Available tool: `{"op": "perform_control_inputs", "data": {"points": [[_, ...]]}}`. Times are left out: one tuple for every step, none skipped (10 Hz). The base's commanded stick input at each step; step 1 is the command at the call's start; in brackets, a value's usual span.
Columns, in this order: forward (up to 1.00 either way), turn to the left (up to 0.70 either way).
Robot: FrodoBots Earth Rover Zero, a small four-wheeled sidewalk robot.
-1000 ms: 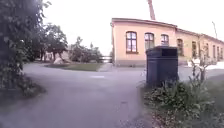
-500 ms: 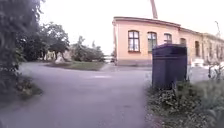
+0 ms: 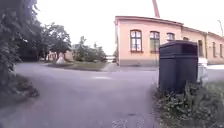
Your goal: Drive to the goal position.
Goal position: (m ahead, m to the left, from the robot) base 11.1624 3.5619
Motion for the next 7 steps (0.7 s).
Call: {"op": "perform_control_inputs", "data": {"points": [[0.44,0.02],[0.44,0.02],[0.44,0.03],[0.44,0.13],[0.44,0.27],[0.44,0.27],[0.44,0.20]]}}
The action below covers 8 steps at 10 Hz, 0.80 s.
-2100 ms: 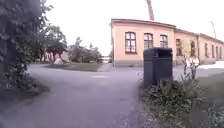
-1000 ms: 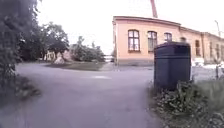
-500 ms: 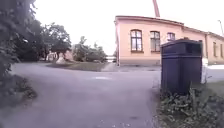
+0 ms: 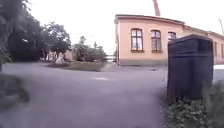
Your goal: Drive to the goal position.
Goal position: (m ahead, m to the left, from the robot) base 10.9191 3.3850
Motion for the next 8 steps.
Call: {"op": "perform_control_inputs", "data": {"points": [[0.44,0.02],[0.44,0.02],[0.44,0.02],[0.44,0.02],[0.44,0.02],[0.44,0.02],[0.44,0.02],[0.44,0.02]]}}
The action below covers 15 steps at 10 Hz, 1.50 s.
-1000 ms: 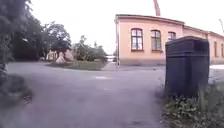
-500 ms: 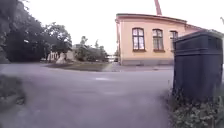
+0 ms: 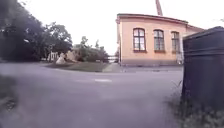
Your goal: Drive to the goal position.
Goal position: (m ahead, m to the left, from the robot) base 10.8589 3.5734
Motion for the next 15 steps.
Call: {"op": "perform_control_inputs", "data": {"points": [[0.44,0.02],[0.44,0.03],[0.44,0.23],[0.44,0.27],[0.44,0.27],[0.44,0.17],[0.44,0.02],[0.44,0.02],[0.44,0.02],[0.44,0.02],[0.44,0.02],[0.44,0.02],[0.44,0.02],[0.44,0.02],[0.44,0.02]]}}
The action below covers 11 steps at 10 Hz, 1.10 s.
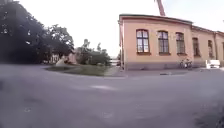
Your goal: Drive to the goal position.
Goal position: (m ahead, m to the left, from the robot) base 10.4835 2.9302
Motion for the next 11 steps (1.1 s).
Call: {"op": "perform_control_inputs", "data": {"points": [[0.44,0.02],[0.44,0.02],[0.44,0.02],[0.44,0.02],[0.44,0.02],[0.44,0.02],[0.44,0.02],[0.44,0.02],[0.44,0.02],[0.44,0.02],[0.44,0.02]]}}
